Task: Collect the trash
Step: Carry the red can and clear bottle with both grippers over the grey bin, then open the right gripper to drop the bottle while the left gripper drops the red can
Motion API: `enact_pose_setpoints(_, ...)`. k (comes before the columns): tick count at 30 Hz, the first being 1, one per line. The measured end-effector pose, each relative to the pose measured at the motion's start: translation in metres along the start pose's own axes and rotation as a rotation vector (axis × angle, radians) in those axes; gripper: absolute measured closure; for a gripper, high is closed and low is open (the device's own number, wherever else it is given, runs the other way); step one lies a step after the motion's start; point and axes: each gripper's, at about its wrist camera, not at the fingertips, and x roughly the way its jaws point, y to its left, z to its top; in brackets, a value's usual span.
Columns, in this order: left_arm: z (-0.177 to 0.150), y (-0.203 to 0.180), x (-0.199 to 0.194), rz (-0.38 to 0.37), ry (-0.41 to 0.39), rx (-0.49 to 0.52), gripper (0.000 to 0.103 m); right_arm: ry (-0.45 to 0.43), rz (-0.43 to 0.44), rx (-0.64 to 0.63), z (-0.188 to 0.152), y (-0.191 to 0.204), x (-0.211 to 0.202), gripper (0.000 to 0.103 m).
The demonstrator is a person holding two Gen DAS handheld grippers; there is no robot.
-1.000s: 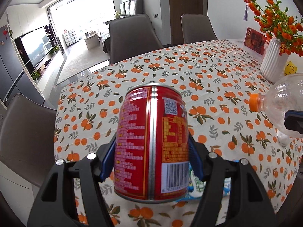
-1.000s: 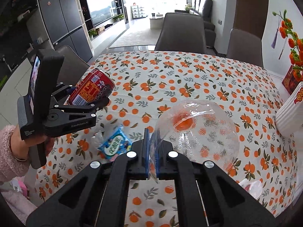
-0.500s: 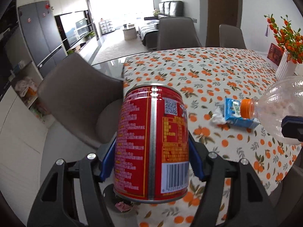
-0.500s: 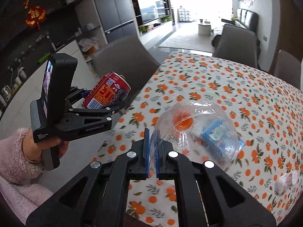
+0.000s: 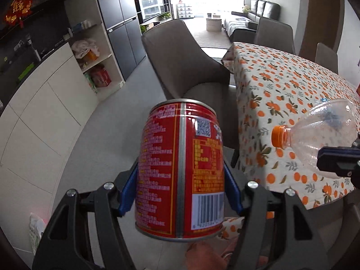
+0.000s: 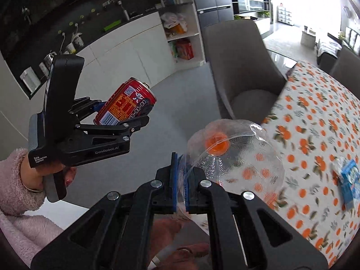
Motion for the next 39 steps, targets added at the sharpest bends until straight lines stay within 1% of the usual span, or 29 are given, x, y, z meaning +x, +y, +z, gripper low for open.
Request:
enact_pose_setpoints(4,-0.003,0.051,0.015,-0.001,0.011,-0.007,0.037,0.031,0.014,-0.003,0.022,0.033,0.049,0.099)
enact_pose_setpoints(6,-0.002,0.073,0.025,-0.005,0.024,0.002,0.037,0.060,0.013,0.023,0.035,0.045,0.082,0.099)
enact_pose_setpoints(9,0.001,0.109,0.048,-0.025,0.034,0.027,0.037,0.094,0.012,0.050,0.046,0.061,0.128,0.099)
enact_pose_setpoints(12,0.000,0.132,0.074,-0.040,0.046,0.051,0.037,0.138,0.010,0.084,0.053,0.068,0.188,0.099)
enact_pose_setpoints(13,-0.002,0.139,0.088,-0.044,0.058,0.059,0.037,0.152,0.011,0.096,0.053,0.068,0.203,0.099)
enact_pose_setpoints(15,-0.006,0.149,0.110,-0.058,0.070,0.051,0.037,0.188,0.010,0.116,0.051,0.068,0.241,0.099)
enact_pose_setpoints(18,-0.019,0.159,0.145,-0.071,0.091,0.043,0.037,0.236,0.004,0.125,0.039,0.062,0.290,0.098)
enact_pose_setpoints(22,-0.044,0.162,0.195,-0.085,0.125,0.041,0.037,0.290,-0.007,0.132,0.018,0.044,0.350,0.098)
enact_pose_setpoints(24,-0.058,0.160,0.221,-0.089,0.147,0.041,0.037,0.308,-0.020,0.132,0.006,0.035,0.379,0.095)
enact_pose_setpoints(27,-0.074,0.156,0.247,-0.100,0.174,0.042,0.037,0.320,-0.034,0.126,-0.006,0.018,0.401,0.092)
enact_pose_setpoints(31,-0.089,0.151,0.269,-0.114,0.195,0.054,0.037,0.333,-0.044,0.133,-0.015,0.009,0.416,0.088)
enact_pose_setpoints(32,-0.091,0.149,0.272,-0.118,0.200,0.057,0.037,0.333,-0.047,0.134,-0.017,0.008,0.416,0.086)
enact_pose_setpoints(33,-0.093,0.147,0.276,-0.120,0.204,0.064,0.037,0.327,-0.059,0.132,-0.019,0.007,0.415,0.079)
enact_pose_setpoints(34,-0.094,0.145,0.278,-0.122,0.206,0.066,0.037,0.319,-0.066,0.132,-0.020,0.008,0.412,0.076)
enact_pose_setpoints(39,-0.097,0.135,0.286,-0.135,0.216,0.076,0.037,0.280,-0.078,0.152,-0.015,0.011,0.401,0.075)
